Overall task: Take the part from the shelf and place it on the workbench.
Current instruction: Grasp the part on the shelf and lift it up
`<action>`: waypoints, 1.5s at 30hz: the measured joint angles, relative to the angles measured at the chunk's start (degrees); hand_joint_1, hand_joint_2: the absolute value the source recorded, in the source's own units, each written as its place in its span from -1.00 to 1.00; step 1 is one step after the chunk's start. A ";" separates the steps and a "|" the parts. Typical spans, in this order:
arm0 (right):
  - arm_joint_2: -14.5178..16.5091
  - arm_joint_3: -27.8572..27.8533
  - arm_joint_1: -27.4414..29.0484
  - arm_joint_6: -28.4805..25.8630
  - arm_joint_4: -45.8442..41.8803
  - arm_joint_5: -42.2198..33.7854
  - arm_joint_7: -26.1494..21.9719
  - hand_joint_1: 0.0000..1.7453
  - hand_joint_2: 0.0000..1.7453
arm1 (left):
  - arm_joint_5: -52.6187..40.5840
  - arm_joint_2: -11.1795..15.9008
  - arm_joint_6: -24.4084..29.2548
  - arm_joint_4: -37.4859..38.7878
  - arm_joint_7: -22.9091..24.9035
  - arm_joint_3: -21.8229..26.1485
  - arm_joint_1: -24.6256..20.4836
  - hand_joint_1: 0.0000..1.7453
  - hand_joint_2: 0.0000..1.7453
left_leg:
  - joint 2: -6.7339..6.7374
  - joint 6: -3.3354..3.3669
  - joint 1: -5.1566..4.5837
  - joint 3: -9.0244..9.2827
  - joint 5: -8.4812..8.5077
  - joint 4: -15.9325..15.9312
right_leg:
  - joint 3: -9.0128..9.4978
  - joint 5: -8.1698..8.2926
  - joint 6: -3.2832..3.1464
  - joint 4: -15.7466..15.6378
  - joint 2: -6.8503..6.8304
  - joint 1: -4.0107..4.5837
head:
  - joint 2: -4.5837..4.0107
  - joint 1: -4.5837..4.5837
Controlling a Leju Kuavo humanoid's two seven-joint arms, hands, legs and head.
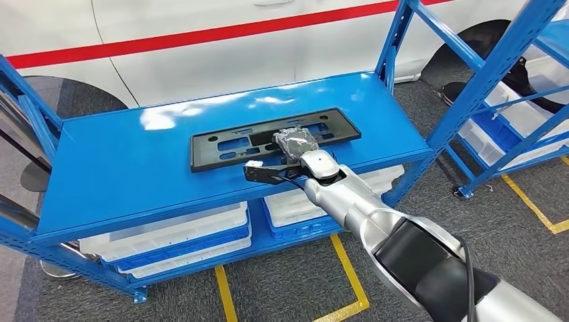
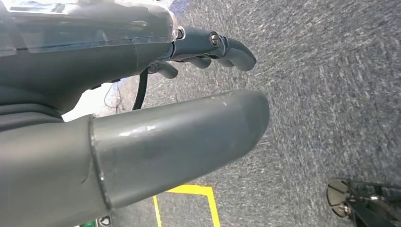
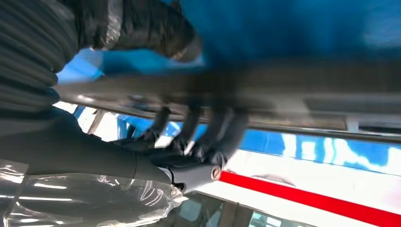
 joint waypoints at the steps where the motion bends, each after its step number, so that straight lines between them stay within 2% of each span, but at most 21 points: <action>1: 0.00 -0.19 -0.06 -0.02 0.02 -0.02 -0.01 0.74 1.00 | -0.03 0.00 -0.04 0.00 -0.06 0.13 -0.03 -1.00 -1.00 | -0.01 0.11 -0.04 0.00 -0.02 0.00 | 0.04 0.04 0.07 -0.07 0.00 -0.03 | 0.00 0.01; 4: 0.00 -0.54 -0.26 -0.06 0.03 -0.02 -0.03 0.68 1.00 | -0.05 -0.02 -0.15 0.00 -0.18 0.32 -0.09 -1.00 -1.00 | 0.01 0.40 -0.16 0.03 -0.05 0.02 | 0.11 0.13 0.31 -0.21 0.01 -0.12 | 0.00 0.00; 8: 0.00 -0.84 -0.38 -0.09 0.03 0.00 -0.09 0.59 1.00 | -0.22 -0.01 -0.21 0.00 -0.56 0.39 -0.12 -1.00 -1.00 | 0.01 0.53 -0.25 0.03 -0.02 0.06 | 0.13 0.19 1.08 -0.30 0.01 -0.20 | 0.00 -0.01; 11: 0.00 -0.93 -0.49 -0.13 0.03 0.02 -0.17 0.56 1.00 | -0.33 0.00 -0.22 0.00 -0.68 0.47 -0.14 -1.00 -1.00 | 0.01 0.57 -0.24 0.05 0.01 0.07 | 0.14 0.20 1.27 -0.30 0.01 -0.20 | 0.00 -0.01; 19: 0.00 -0.98 -0.50 0.10 0.03 0.02 -0.26 0.95 1.00 | -0.58 -0.02 -0.24 0.00 -0.93 0.56 -0.15 -1.00 -1.00 | 0.01 0.63 -0.17 0.10 0.10 0.07 | 0.13 0.20 1.28 -0.22 0.01 -0.12 | 0.00 -0.01; 21: 0.00 -1.01 -0.49 0.14 0.03 0.01 -0.27 1.00 1.00 | -0.65 -0.02 -0.27 0.00 -1.00 0.63 -0.15 -1.00 -1.00 | 0.01 0.62 -0.15 0.11 0.11 0.06 | 0.13 0.20 1.28 -0.18 0.01 -0.11 | 0.00 -0.01; 25: 0.00 -1.18 -0.48 -0.08 0.03 -0.11 -0.47 1.00 1.00 | -0.47 -0.02 -1.04 0.00 -1.33 0.82 -0.16 -1.00 1.00 | 0.01 0.61 -0.14 0.11 0.11 0.06 | 0.12 0.20 1.28 -0.14 0.01 -0.12 | 0.00 -0.01; 31: 0.02 -1.39 -0.21 -2.19 0.01 -0.03 -1.84 1.00 1.00 | -0.47 -0.02 -2.41 0.00 -1.35 1.89 -0.22 -1.00 1.00 | 0.01 0.61 -0.15 0.11 0.12 0.07 | 0.13 0.21 1.28 -0.14 0.01 -0.13 | 0.00 -0.01; 36: 0.01 -1.93 0.80 -6.41 -0.82 -1.00 -4.41 1.00 1.00 | -0.69 -0.02 -2.34 0.00 -1.67 2.15 -0.20 -1.00 1.00 | 0.02 0.61 -0.15 0.10 0.12 0.07 | 0.10 0.21 1.29 -0.13 0.02 -0.12 | 0.00 -0.01; 41: -0.33 -2.95 2.40 -15.64 -5.33 -1.90 -7.39 1.00 1.00 | -1.99 -0.02 -1.00 0.02 -1.72 2.25 -0.14 -1.00 1.00 | 0.05 0.61 -0.15 0.05 0.12 0.07 | 0.01 0.21 1.29 -0.11 0.04 -0.12 | 0.00 -0.01; 45: -0.80 -4.29 3.81 -23.14 -11.60 0.43 -5.25 1.00 1.00 | -2.24 -0.13 0.05 0.05 -1.39 2.62 -0.05 -1.00 1.00 | 0.05 0.61 -0.15 0.01 0.11 0.06 | -0.03 0.19 1.30 -0.10 0.04 -0.12 | 0.00 -0.01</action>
